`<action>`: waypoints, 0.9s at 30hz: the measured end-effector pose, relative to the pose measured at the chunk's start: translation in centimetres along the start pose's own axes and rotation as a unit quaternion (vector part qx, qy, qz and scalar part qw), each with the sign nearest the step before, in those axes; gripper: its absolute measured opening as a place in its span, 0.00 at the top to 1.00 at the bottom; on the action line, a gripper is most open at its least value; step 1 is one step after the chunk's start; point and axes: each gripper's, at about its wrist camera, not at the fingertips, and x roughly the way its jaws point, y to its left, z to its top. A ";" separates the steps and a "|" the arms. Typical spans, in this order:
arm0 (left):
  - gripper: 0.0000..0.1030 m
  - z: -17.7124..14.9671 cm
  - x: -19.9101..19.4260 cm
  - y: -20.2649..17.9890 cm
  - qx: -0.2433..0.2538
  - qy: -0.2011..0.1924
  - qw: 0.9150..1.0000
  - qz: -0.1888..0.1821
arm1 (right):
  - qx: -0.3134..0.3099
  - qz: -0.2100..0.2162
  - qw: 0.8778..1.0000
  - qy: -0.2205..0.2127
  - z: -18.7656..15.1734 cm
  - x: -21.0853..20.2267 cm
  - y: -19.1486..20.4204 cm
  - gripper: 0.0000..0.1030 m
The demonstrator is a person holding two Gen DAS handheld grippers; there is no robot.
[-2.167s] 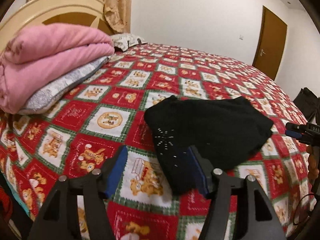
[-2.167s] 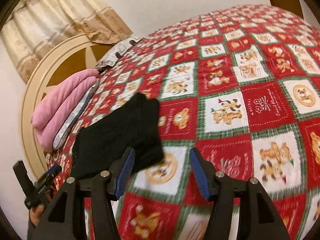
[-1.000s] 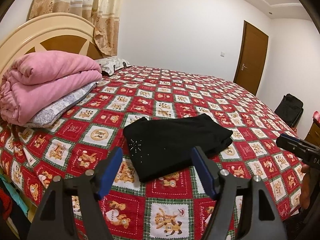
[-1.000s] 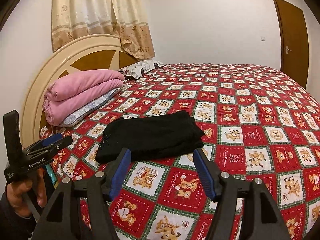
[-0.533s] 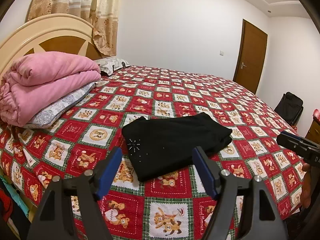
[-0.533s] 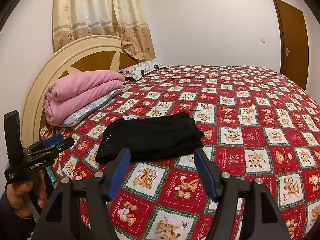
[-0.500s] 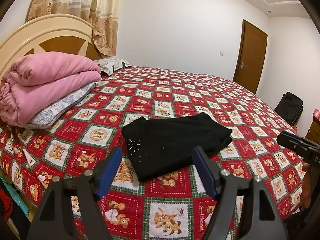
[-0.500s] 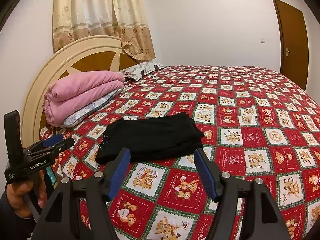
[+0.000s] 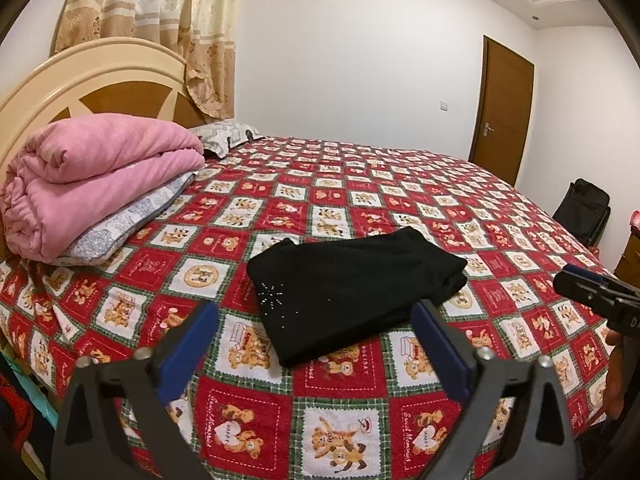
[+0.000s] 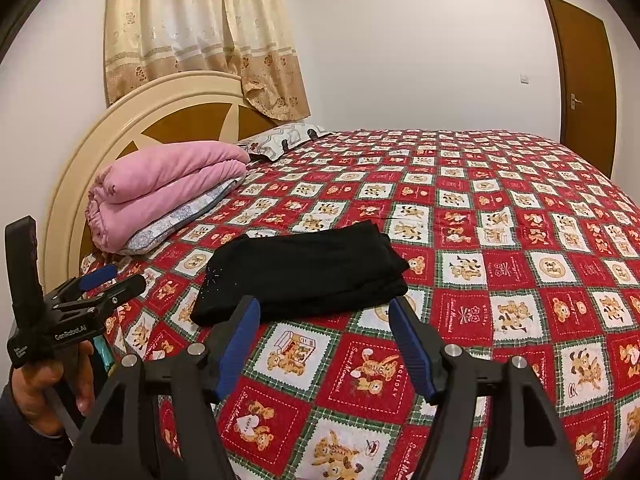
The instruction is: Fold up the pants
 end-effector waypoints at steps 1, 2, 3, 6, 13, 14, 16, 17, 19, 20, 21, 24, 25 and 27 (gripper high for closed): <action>0.01 0.0 -0.1 0.0 0.000 -0.002 1.000 -0.001 | 0.000 0.000 1.000 0.000 0.0 0.0 0.0 0.34; 0.01 0.1 -0.1 0.0 -0.001 -0.002 1.000 -0.005 | 0.000 0.000 1.000 -0.001 0.0 0.0 0.0 0.34; 0.00 0.2 -0.2 -0.1 0.000 -0.002 1.000 -0.006 | 0.000 0.000 1.000 -0.004 0.0 -0.1 0.0 0.34; 0.00 0.3 -0.5 -0.2 0.002 -0.009 1.000 0.000 | -0.005 -0.006 1.000 -0.016 -0.1 -0.5 0.2 0.33; 0.00 0.7 -1.0 -0.3 0.000 -0.016 1.000 0.001 | -0.015 -0.008 1.000 -0.015 -0.3 -0.5 0.6 0.33; 0.00 0.7 -1.0 -0.3 -0.001 -0.017 1.000 0.002 | -0.015 -0.008 1.000 -0.014 -0.3 -0.5 0.6 0.33; 0.00 0.7 -0.9 -0.3 -0.002 -0.015 1.000 0.003 | -0.018 -0.008 1.000 -0.015 -0.3 -0.5 0.8 0.33; 0.00 0.7 -0.9 -0.2 -0.003 -0.013 1.000 0.004 | -0.019 -0.008 1.000 -0.014 -0.3 -0.5 0.9 0.33; 0.00 0.6 -0.8 -0.2 -0.003 -0.012 1.000 0.005 | -0.021 -0.008 1.000 -0.014 -0.3 -0.5 1.0 0.33; 0.00 0.6 -0.7 -0.3 -0.003 -0.010 1.000 0.006 | -0.023 -0.008 1.000 -0.014 -0.3 -0.5 1.1 0.33; 0.00 0.6 -0.7 -0.2 -0.005 -0.007 1.000 0.007 | -0.023 -0.008 1.000 -0.014 -0.3 -0.5 1.1 0.33; 0.00 0.5 -0.7 -0.3 -0.004 -0.007 1.000 0.008 | -0.027 -0.007 1.000 -0.012 -0.4 -0.4 1.3 0.33; 0.00 0.6 -0.7 -0.3 -0.003 -0.008 1.000 0.010 | -0.030 -0.007 0.999 -0.011 -0.5 -0.4 1.4 0.33; 0.00 0.6 -0.8 -0.4 0.000 -0.009 1.000 0.012 | -0.035 -0.007 0.999 -0.010 -0.6 -0.4 1.6 0.33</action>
